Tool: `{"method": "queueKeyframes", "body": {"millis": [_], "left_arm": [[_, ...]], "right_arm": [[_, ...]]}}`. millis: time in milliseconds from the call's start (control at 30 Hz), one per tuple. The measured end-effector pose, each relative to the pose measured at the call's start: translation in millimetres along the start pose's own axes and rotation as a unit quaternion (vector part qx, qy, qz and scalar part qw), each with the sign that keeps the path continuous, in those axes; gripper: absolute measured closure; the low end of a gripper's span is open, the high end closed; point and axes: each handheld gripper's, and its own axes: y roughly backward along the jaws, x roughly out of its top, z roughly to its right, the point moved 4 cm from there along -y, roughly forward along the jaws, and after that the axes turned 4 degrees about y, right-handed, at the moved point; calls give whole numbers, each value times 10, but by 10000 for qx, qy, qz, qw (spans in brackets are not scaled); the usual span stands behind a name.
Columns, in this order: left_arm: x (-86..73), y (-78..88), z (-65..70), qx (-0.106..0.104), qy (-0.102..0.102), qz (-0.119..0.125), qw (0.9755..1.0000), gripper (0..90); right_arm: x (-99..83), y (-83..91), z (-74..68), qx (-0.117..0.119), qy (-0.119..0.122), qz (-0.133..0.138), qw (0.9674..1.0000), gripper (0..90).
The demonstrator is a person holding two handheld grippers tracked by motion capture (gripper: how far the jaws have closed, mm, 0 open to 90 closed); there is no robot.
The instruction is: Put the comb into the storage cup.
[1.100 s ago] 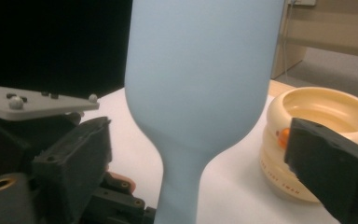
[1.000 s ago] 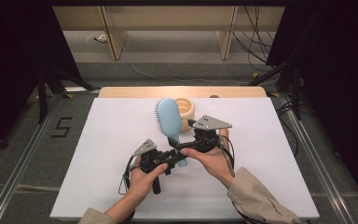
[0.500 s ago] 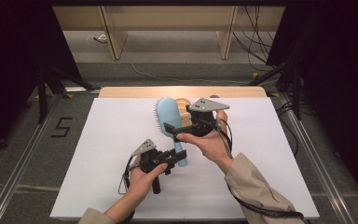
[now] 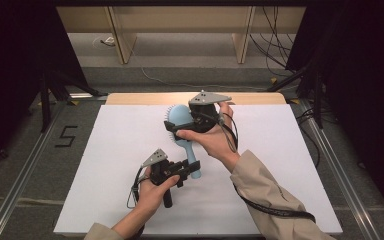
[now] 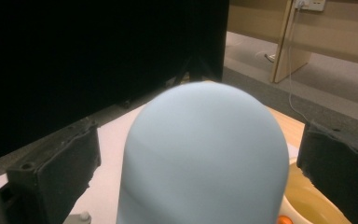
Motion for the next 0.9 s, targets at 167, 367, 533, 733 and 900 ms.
{"method": "queueKeyframes", "body": {"millis": [167, 367, 533, 733, 900], "left_arm": [[-2, 0, 1, -4, -4, -8, 10000, 666], [-1, 0, 1, 2, -1, -9, 10000, 666], [-3, -1, 2, 3, -8, -13, 10000, 666], [-2, 0, 2, -4, -8, -13, 10000, 665], [1, 1, 4, -2, -18, -8, 10000, 666]], "right_arm": [[40, -39, -13, 28, -1, -27, 10000, 2], [62, -70, -14, 77, -9, -65, 9999, 2], [61, -89, -11, 96, -33, -93, 9999, 2], [64, -98, -12, 98, -48, -99, 9999, 3], [56, -106, -6, 117, -78, -101, 9999, 8]]}}
